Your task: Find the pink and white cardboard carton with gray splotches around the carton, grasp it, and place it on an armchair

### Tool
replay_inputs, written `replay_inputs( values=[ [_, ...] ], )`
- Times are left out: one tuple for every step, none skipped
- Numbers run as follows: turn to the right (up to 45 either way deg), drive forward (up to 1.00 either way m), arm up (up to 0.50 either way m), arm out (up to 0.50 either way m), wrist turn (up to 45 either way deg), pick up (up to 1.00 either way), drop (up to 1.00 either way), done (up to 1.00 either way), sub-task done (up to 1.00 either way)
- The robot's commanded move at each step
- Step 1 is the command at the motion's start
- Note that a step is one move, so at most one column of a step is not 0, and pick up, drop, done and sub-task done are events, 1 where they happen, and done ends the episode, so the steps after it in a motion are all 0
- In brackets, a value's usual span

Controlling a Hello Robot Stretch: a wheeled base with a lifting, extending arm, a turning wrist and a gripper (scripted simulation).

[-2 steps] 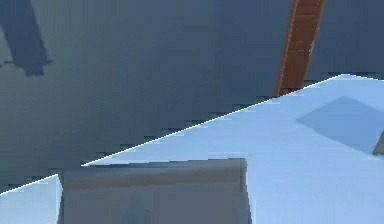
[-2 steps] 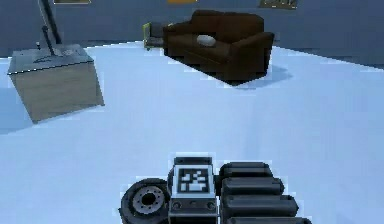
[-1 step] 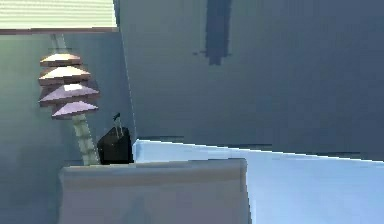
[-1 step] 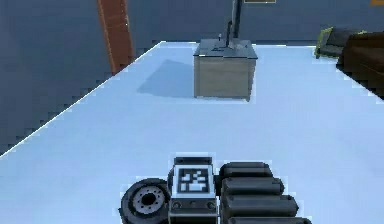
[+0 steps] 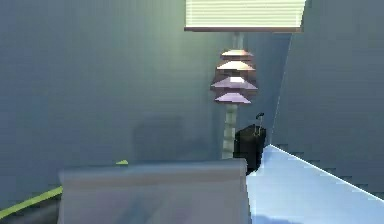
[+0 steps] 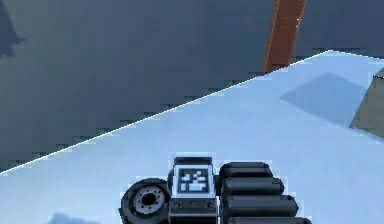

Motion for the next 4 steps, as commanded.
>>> replay_inputs(
  values=[
    [45.0, 0.0, 0.0, 0.0, 0.0, 0.0, 0.0, 0.0, 0.0],
    [45.0, 0.0, 0.0, 0.0, 0.0, 0.0, 0.0, 0.0, 0.0],
    [12.0, 0.0, 0.0, 0.0, 0.0, 0.0, 0.0, 0.0, 0.0],
    [-45.0, 0.0, 0.0, 0.0, 0.0, 0.0, 0.0, 0.0, 0.0]
  ],
)
